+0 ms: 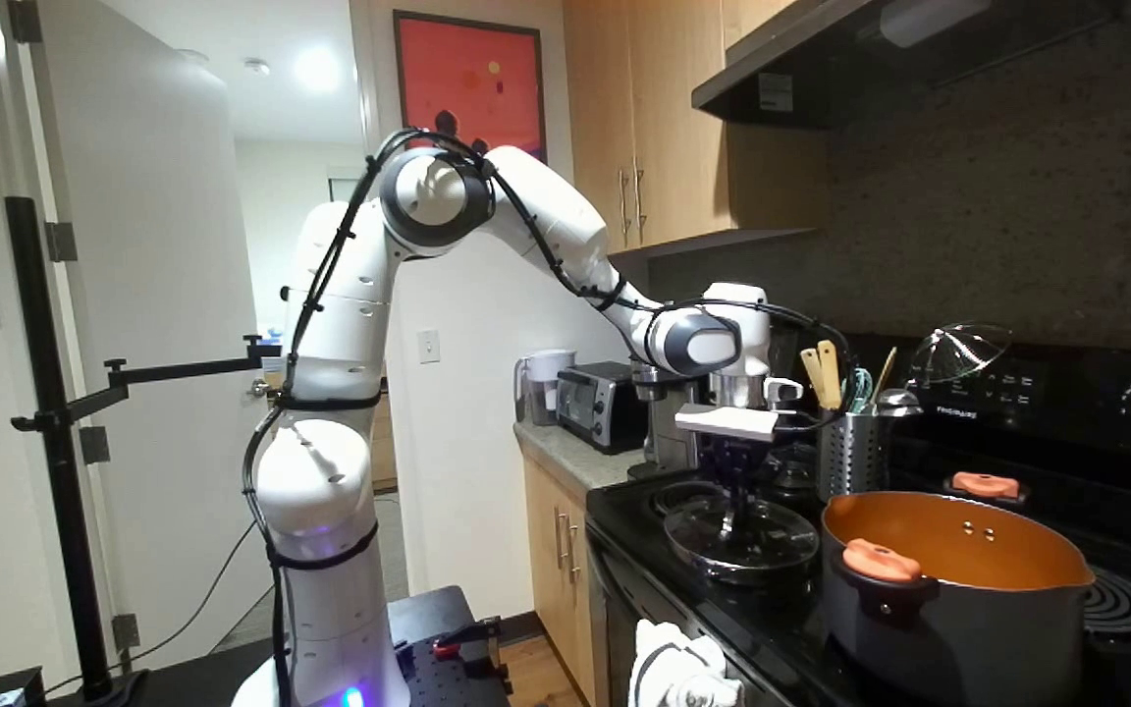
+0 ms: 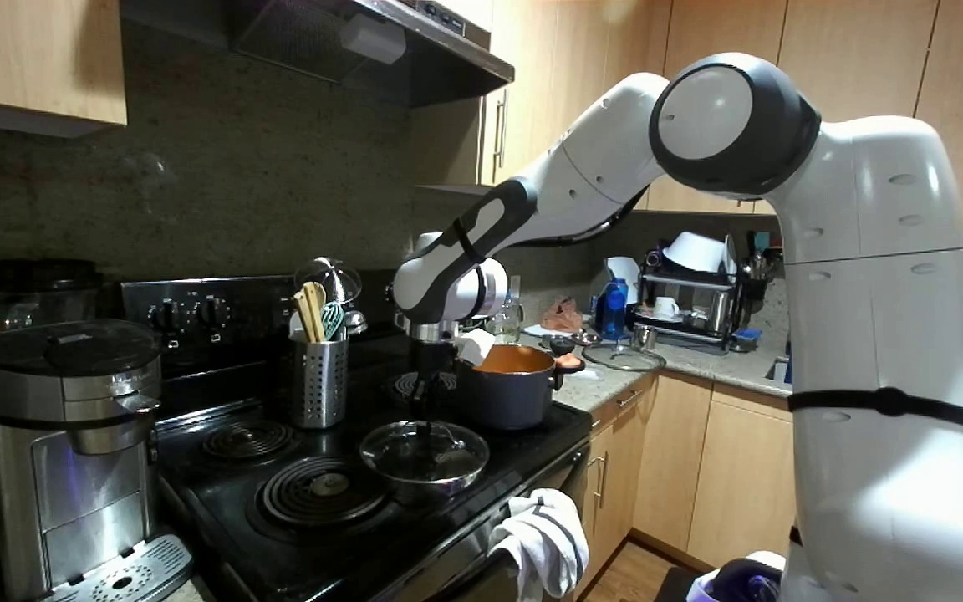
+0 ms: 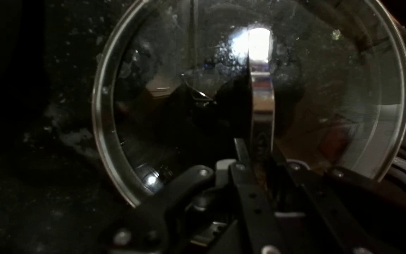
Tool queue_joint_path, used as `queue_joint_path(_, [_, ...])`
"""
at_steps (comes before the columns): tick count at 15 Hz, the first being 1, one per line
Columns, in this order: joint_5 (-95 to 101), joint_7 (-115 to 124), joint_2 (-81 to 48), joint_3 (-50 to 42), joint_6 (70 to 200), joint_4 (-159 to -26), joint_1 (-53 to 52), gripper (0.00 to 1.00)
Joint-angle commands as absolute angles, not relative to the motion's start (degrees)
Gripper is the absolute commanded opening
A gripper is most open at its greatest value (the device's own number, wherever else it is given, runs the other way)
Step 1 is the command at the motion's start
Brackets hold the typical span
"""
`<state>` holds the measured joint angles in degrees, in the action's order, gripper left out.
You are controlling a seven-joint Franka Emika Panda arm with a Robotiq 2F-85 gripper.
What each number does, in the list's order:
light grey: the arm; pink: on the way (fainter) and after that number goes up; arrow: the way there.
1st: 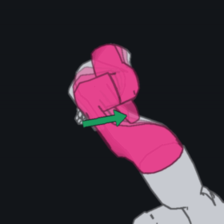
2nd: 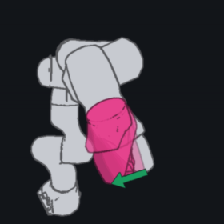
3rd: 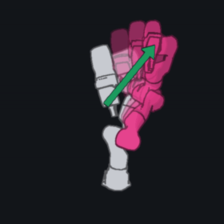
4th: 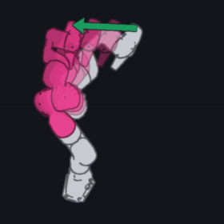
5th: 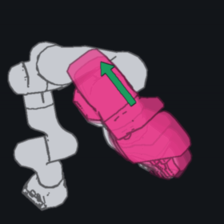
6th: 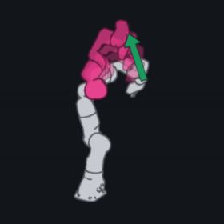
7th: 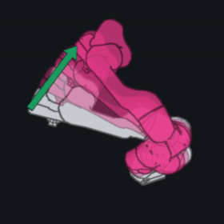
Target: Take the lid from the stove and place it on the black pot
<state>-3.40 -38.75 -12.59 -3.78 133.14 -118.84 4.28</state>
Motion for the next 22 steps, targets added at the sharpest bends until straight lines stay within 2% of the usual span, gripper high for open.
queue_joint_path(1, [-3.0, -37.4, -11.2, -2.6, 132.7, -117.8, 5.2, 0.04])
queue_joint_path(22, [3.4, -40.3, 2.0, -4.1, 124.5, -115.7, 4.8, 0.04])
